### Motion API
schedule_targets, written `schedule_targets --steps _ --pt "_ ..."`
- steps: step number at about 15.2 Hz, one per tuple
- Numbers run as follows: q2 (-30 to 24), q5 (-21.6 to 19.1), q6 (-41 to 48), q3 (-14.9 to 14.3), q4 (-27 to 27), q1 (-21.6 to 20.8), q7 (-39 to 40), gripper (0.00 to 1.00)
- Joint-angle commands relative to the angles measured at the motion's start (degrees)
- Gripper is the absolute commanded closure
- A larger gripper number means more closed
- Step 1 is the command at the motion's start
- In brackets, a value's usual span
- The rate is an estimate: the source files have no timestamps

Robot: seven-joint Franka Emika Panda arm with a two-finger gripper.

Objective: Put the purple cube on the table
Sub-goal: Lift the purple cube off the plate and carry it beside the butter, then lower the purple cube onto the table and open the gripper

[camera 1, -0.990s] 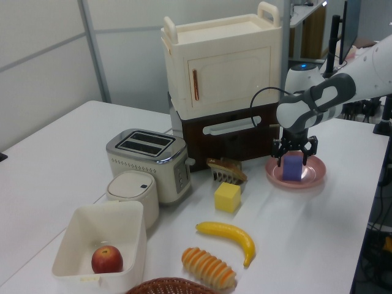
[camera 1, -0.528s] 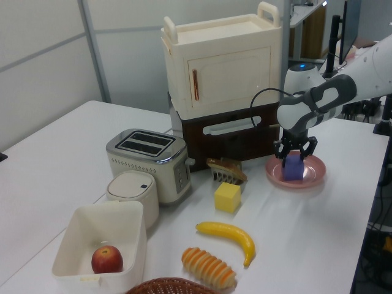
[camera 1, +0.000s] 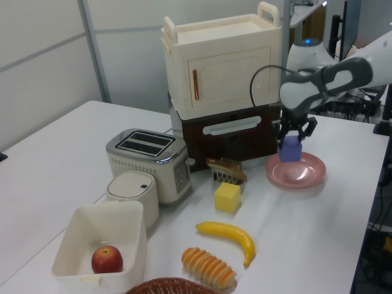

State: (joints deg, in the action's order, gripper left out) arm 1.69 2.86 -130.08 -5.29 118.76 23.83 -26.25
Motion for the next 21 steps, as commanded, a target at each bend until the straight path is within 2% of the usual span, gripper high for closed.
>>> schedule_targets --steps 1,3,7,12,14,21 --pt "-3.6 2.1 2.3 4.6 0.9 -3.7 0.1 0.63" --pt "-2.8 2.1 2.2 6.5 -1.0 -4.6 0.8 0.64" --pt "-2.5 2.0 2.6 9.7 -1.3 -7.5 2.3 0.67" --pt "1.6 2.2 3.1 9.7 -0.8 -12.4 2.8 0.67" --pt "2.8 2.3 3.3 9.7 -0.6 -12.8 2.7 0.67" --pt "-0.1 2.3 8.2 9.8 1.5 -13.2 2.7 0.67"
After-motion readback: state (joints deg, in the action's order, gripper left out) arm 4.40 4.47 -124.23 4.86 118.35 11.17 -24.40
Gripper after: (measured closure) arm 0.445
